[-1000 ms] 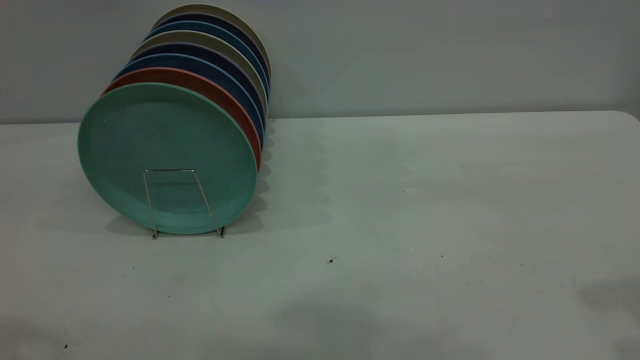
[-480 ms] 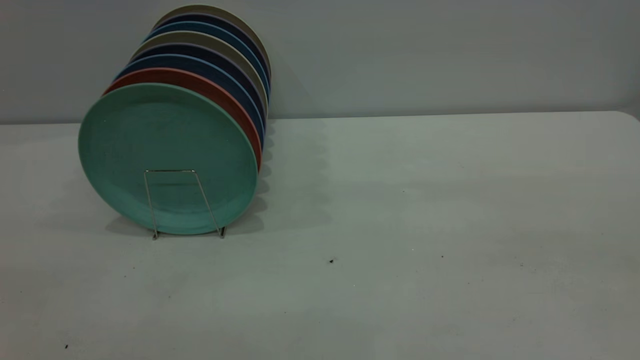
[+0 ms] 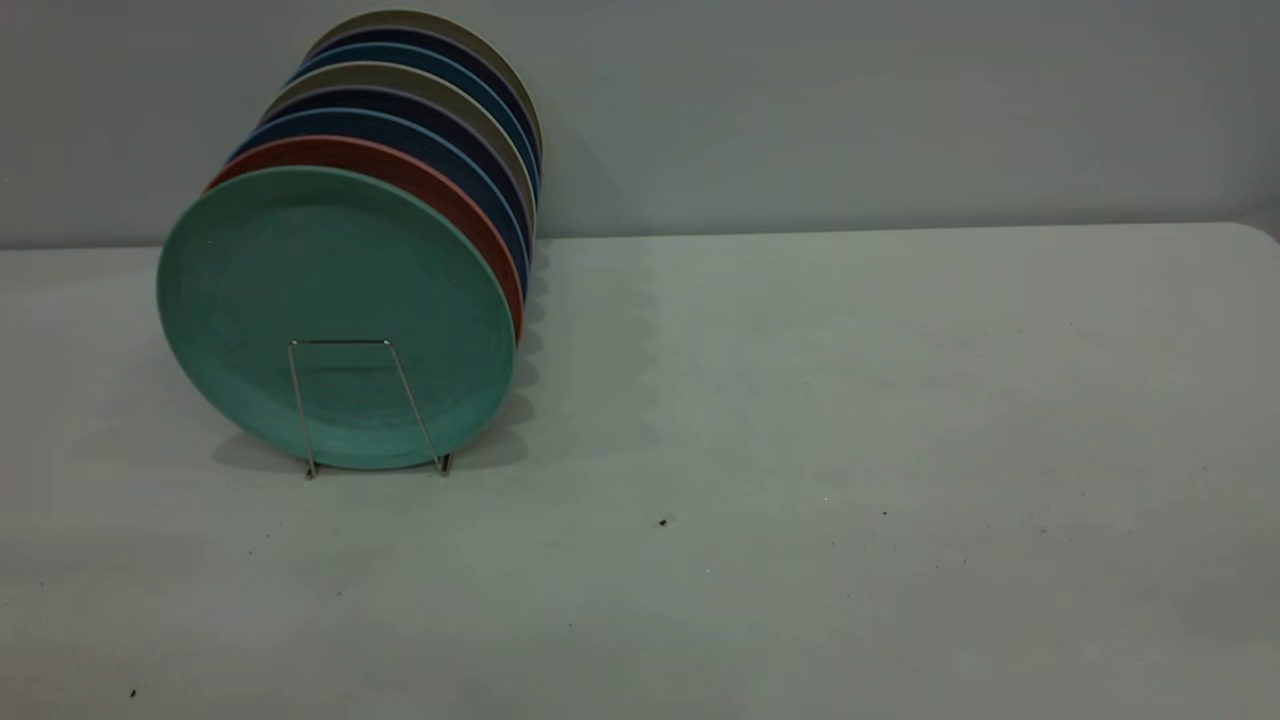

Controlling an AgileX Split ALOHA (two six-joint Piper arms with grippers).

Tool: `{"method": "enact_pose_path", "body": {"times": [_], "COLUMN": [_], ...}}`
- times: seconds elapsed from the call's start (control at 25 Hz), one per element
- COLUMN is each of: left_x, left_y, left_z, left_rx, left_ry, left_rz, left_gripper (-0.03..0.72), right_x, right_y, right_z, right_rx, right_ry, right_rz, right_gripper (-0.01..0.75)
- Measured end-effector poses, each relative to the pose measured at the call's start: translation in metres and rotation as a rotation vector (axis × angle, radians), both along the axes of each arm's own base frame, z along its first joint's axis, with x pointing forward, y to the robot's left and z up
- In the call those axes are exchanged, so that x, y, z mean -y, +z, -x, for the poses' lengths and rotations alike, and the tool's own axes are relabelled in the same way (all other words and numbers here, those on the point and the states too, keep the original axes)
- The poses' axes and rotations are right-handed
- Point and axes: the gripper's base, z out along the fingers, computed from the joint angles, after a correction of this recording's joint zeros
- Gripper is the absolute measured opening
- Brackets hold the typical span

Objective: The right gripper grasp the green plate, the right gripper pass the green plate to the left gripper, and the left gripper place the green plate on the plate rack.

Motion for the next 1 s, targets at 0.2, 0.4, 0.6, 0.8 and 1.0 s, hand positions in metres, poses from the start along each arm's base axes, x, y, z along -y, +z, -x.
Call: {"method": "enact_pose_path", "body": {"times": [0.2, 0.4, 0.6, 0.8, 1.0], "left_x": [0.001, 0.002, 0.004, 0.004, 0.004], "left_y": [-0.004, -0.005, -0.006, -0.008, -0.008], "left_z": [0.004, 0.006, 0.006, 0.006, 0.006], "left_rx": [0.031, 0.044, 0.04, 0.032, 0.032], "left_ry": [-0.007, -0.015, -0.025, -0.025, -0.025], "left_rz": [0.014, 0.028, 0.047, 0.048, 0.048], "left_gripper": [0.47, 0.47, 0.47, 0.47, 0.47], "right_x": [-0.001, 0.0, 0.003, 0.004, 0.009], "right_y": [0.002, -0.008, -0.048, -0.07, -0.075], "right_z": [0.018, 0.018, 0.007, 0.01, 0.012], "right_rx": [0.088, 0.066, -0.072, -0.084, -0.02], "right_ry": [0.008, 0.008, 0.006, -0.004, -0.07], "right_rz": [0.011, 0.016, 0.052, 0.064, 0.084], "right_gripper": [0.552, 0.552, 0.552, 0.552, 0.552]}}
